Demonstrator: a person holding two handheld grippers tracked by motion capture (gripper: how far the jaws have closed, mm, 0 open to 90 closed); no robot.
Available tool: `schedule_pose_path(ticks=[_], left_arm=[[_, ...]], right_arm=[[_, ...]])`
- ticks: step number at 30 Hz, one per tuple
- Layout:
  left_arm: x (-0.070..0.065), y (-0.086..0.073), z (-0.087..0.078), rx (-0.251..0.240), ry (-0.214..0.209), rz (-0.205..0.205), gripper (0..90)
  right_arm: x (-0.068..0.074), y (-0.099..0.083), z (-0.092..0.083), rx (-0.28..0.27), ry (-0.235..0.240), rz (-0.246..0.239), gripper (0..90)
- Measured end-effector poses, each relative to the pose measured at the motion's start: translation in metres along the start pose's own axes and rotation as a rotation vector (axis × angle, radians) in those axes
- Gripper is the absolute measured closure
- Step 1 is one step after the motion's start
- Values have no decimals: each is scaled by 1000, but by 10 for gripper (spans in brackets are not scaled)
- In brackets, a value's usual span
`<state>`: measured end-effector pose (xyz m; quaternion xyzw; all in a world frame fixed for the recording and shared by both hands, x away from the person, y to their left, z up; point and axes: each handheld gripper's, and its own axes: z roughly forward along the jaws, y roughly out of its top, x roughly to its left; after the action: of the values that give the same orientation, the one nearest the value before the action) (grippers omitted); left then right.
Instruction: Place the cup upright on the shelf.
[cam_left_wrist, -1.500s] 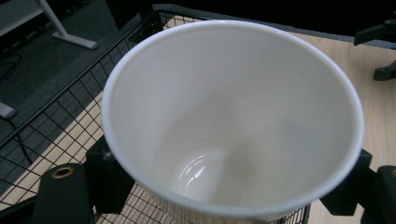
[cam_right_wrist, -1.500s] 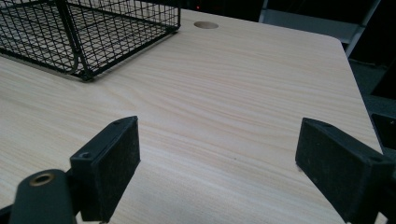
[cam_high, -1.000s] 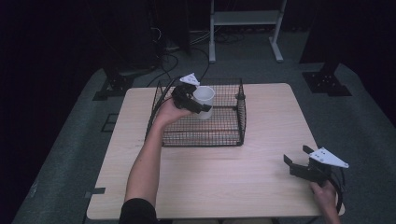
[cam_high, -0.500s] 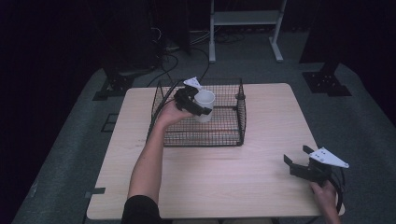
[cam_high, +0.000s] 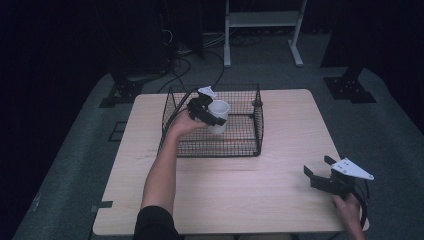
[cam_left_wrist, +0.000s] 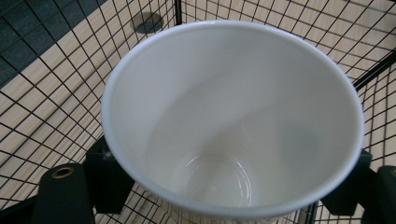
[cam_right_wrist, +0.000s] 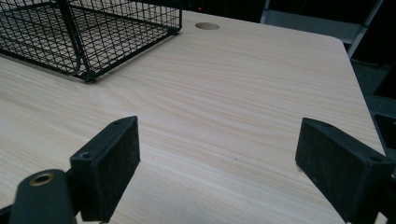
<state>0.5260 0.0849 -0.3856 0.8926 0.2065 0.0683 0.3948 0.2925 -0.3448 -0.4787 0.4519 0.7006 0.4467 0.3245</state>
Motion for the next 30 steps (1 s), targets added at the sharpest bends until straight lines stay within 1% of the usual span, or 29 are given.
schedule_pose_path(ticks=[2, 6, 15, 17, 18, 20, 25, 27, 30], left_arm=[[1, 0, 3, 7, 1, 5, 205], [3, -1, 7, 11, -15, -6, 205], [5, -3, 18, 35, -26, 1, 205], [6, -4, 20, 40, -40, 5, 205], [6, -5, 22, 46, -36, 7, 205], [7, -6, 23, 53, -47, 5, 205], [7, -8, 29, 71, -58, 11, 205], [8, -9, 33, 84, -75, 8, 205], [9, -11, 34, 84, -70, 8, 205]], right_arm=[[0, 0, 0, 0, 1, 1, 130], [0, 0, 0, -1, 1, 2, 130], [0, 0, 0, -2, 1, 2, 130], [0, 0, 0, -2, 1, 3, 130], [0, 0, 0, -2, 1, 3, 131], [0, 0, 0, -2, 2, 3, 131], [0, 0, 0, -3, 3, 3, 131], [0, 0, 0, -3, 3, 3, 131], [0, 0, 0, -3, 2, 2, 130]])
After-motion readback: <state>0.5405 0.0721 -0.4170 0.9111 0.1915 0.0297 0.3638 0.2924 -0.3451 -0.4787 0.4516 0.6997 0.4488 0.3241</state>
